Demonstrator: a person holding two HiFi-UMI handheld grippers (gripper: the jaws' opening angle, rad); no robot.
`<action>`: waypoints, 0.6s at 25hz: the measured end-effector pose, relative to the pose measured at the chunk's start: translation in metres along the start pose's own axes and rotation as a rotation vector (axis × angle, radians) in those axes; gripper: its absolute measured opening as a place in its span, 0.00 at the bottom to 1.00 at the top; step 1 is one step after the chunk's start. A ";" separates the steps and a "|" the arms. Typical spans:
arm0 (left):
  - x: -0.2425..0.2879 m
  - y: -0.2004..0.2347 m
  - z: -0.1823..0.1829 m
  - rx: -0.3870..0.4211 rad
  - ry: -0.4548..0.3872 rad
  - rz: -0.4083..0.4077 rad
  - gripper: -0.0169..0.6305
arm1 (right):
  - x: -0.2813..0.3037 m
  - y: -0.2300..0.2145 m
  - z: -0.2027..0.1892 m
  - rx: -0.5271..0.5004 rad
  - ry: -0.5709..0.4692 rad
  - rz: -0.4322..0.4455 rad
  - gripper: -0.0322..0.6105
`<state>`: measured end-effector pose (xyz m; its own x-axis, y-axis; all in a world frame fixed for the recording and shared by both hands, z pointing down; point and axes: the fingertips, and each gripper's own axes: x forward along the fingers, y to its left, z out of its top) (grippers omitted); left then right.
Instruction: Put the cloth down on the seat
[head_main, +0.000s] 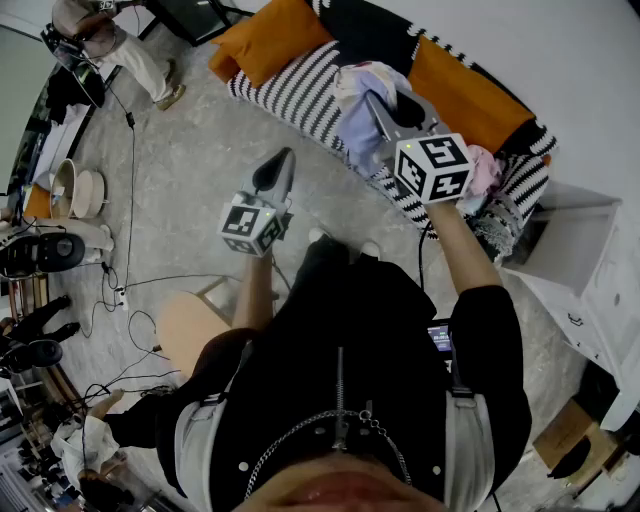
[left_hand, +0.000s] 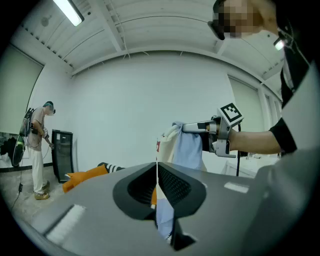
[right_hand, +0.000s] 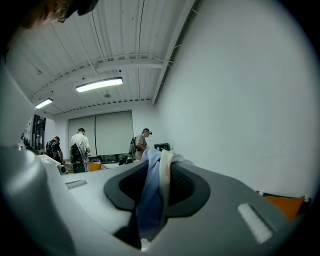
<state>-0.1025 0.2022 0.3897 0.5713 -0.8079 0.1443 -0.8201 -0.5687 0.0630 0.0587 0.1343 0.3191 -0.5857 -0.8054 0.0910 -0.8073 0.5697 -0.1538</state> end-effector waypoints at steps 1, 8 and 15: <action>-0.002 -0.001 0.002 0.002 -0.001 0.001 0.05 | -0.002 0.002 0.001 0.001 -0.001 0.000 0.20; -0.004 -0.001 0.013 0.025 -0.024 0.003 0.06 | 0.000 0.007 0.005 0.004 -0.007 0.015 0.20; 0.018 -0.012 0.015 0.015 -0.014 0.020 0.05 | -0.004 -0.005 0.015 -0.005 -0.045 0.048 0.21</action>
<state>-0.0817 0.1926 0.3764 0.5549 -0.8214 0.1317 -0.8312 -0.5542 0.0455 0.0663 0.1325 0.3048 -0.6204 -0.7833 0.0395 -0.7785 0.6090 -0.1520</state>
